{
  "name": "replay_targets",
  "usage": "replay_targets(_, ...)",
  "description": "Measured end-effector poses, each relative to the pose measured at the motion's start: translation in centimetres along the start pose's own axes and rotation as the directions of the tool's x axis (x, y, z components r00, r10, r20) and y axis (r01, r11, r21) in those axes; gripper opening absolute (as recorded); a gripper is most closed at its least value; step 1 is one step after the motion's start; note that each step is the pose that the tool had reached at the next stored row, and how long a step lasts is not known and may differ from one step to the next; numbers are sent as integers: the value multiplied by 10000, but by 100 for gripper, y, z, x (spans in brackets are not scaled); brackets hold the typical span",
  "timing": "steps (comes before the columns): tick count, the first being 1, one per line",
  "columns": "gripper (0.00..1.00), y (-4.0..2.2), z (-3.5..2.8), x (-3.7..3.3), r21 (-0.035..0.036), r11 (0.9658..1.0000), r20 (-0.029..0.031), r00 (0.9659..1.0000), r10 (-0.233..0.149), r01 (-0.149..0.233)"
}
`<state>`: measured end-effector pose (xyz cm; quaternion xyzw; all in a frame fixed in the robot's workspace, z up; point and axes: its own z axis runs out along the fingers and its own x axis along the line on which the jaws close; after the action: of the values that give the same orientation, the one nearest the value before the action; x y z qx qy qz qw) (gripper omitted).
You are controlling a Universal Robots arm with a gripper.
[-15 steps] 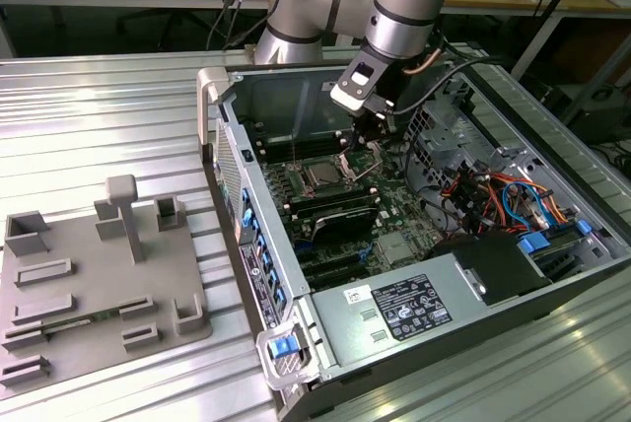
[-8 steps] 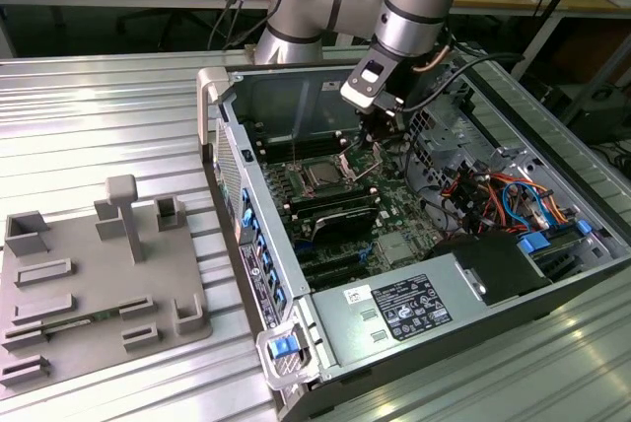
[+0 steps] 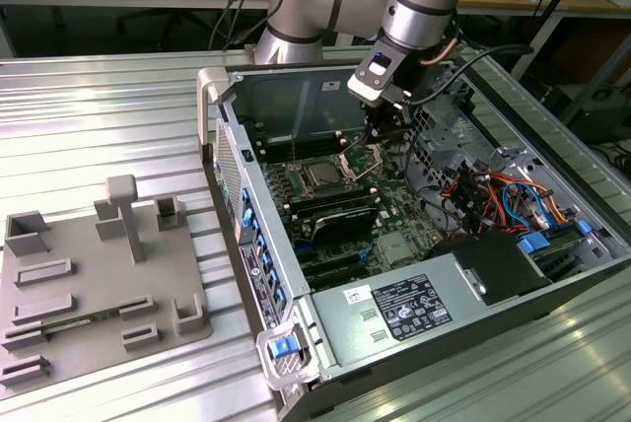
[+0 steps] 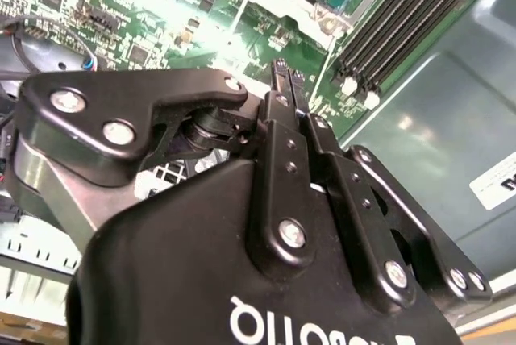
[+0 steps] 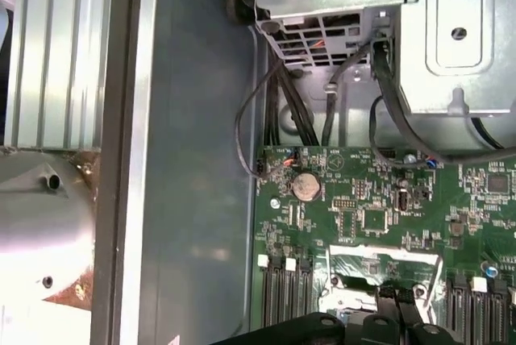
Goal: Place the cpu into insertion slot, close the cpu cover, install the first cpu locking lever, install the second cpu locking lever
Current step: 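Close the cpu cover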
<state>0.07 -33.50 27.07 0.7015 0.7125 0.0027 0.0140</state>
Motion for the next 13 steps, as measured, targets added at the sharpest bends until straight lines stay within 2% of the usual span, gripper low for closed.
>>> replay_targets(5,15,114,3,-1,6,10000,-1,10000,0,0)
replay_targets(13,15,344,13,-5,10,10000,-1,10000,0,0)
